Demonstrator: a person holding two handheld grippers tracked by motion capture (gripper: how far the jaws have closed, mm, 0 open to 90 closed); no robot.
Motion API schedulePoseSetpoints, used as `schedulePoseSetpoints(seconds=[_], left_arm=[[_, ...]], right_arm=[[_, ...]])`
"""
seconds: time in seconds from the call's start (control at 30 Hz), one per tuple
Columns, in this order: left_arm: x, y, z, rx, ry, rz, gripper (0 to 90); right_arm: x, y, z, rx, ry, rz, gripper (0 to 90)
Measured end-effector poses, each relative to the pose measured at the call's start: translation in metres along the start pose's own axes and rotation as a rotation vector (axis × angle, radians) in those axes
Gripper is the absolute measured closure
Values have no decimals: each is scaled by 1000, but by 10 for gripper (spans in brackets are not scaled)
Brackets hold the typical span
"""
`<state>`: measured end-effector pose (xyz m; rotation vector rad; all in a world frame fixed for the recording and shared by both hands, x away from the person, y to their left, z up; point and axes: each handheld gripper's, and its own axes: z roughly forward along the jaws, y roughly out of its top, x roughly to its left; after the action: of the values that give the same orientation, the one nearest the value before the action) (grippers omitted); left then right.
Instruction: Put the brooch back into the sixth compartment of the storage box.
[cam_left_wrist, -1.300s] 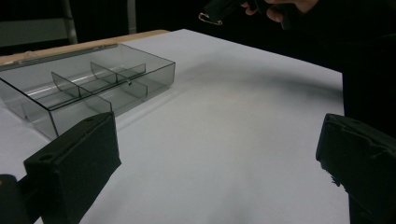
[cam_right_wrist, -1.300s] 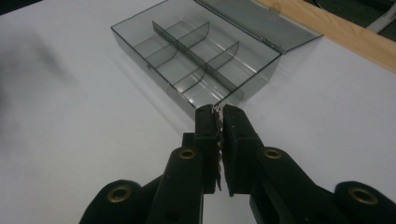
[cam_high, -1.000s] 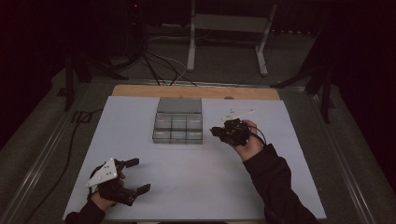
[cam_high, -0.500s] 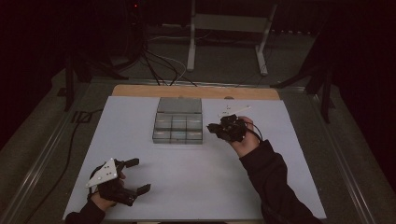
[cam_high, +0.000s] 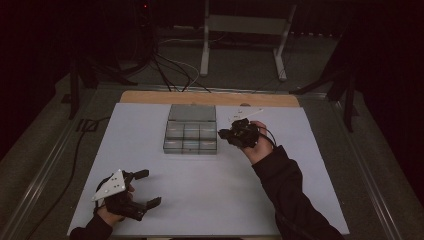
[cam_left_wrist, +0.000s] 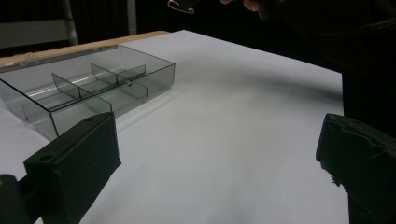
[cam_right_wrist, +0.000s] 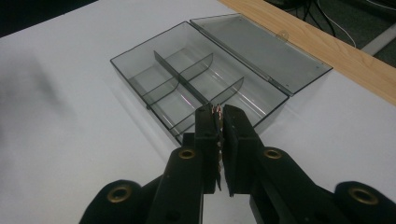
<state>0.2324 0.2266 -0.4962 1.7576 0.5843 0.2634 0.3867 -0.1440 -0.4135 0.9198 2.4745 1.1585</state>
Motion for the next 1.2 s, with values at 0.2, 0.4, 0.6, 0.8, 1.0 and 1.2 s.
schedulePoseSetpoints(seconds=[0.2, 0.4, 0.6, 0.8, 1.0, 1.2], left_arm=[[0, 0, 0, 1, -1, -1, 12], [0, 0, 0, 1, -1, -2, 12], [0, 0, 0, 1, -1, -3, 12], [-1, 0, 1, 2, -4, 0, 12], [0, -1, 0, 2, 0, -2, 12], [0, -1, 1, 5, 0, 1, 12]], right_arm=[[-1, 1, 8, 3, 4, 7, 850], [-1, 1, 19, 20, 3, 3, 849], [0, 1, 29, 31, 6, 4, 849], [-3, 0, 37, 36, 6, 8, 849], [-1, -2, 45, 52, 3, 1, 849], [-2, -3, 52, 63, 6, 3, 849]])
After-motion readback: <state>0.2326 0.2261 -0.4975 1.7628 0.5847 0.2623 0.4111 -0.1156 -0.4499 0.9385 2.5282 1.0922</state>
